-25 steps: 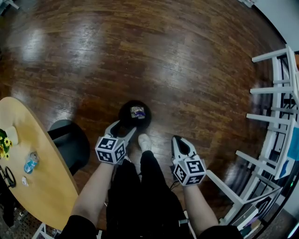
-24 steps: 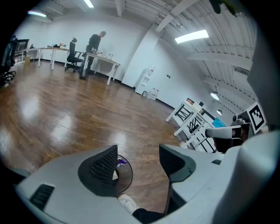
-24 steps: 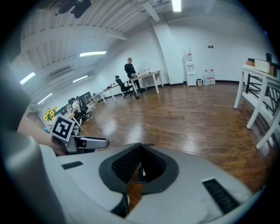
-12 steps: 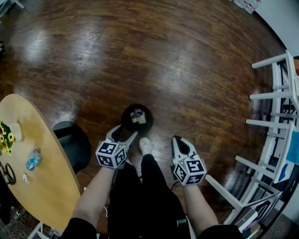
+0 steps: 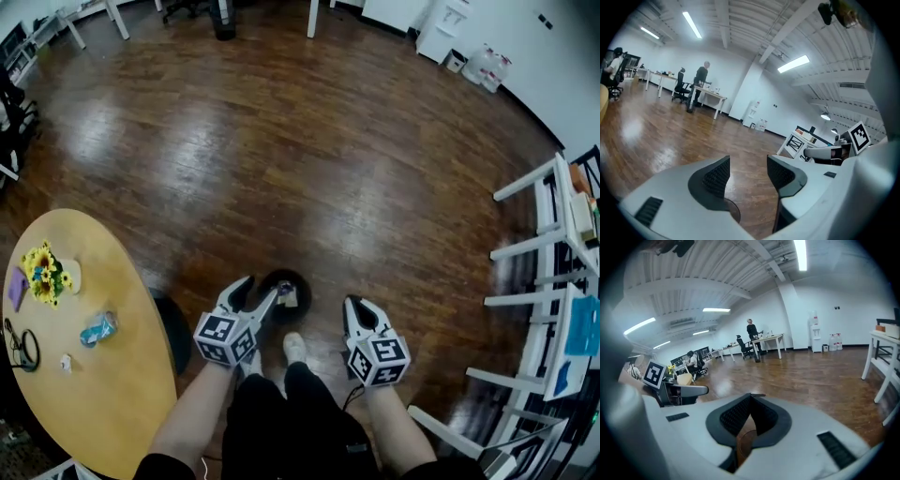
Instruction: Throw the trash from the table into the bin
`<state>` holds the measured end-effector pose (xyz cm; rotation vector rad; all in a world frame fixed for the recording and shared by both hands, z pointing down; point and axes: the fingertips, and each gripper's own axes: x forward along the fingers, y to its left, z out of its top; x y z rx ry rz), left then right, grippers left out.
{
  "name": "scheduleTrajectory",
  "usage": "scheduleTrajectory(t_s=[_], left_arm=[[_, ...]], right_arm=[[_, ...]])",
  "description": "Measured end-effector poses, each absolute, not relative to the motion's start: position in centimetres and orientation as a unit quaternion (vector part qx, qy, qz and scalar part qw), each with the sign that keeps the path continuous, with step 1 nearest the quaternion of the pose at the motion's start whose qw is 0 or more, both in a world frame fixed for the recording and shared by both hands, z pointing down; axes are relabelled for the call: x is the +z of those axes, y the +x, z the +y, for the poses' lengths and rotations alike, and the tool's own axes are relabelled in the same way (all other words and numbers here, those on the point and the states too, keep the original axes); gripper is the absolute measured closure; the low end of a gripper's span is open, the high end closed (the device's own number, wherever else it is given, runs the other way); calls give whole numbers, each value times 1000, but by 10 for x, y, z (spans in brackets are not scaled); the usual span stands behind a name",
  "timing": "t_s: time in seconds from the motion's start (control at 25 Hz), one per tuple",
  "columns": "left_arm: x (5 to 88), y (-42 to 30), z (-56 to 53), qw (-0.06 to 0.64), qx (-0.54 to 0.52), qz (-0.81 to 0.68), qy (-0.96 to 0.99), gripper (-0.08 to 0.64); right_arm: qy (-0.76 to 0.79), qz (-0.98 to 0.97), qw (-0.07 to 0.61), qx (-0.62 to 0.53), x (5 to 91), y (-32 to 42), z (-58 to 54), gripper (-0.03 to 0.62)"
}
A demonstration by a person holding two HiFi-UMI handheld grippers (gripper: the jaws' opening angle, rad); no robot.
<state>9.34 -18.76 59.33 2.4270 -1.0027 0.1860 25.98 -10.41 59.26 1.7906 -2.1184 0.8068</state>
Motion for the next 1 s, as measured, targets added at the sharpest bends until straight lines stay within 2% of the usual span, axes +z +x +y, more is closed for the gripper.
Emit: scheduleTrajectory(t_s=[0.28,0.36,0.64,1.0], left_arm=[[473,78,-187,164,-4,-339,926,471],[446,72,-187,136,-13,-330,934,554],[382,15,-190,91,-74,-402,908,554],[371,-145,-144,61,-125,-568,811,555]], right_arm=[[612,-760,61,209,500,239,-139,592],[606,-773,49,179,476,230,-155,592],[549,-825,8,132,419,188,-193,592],[402,-906,41,127,422,53,-216,592]])
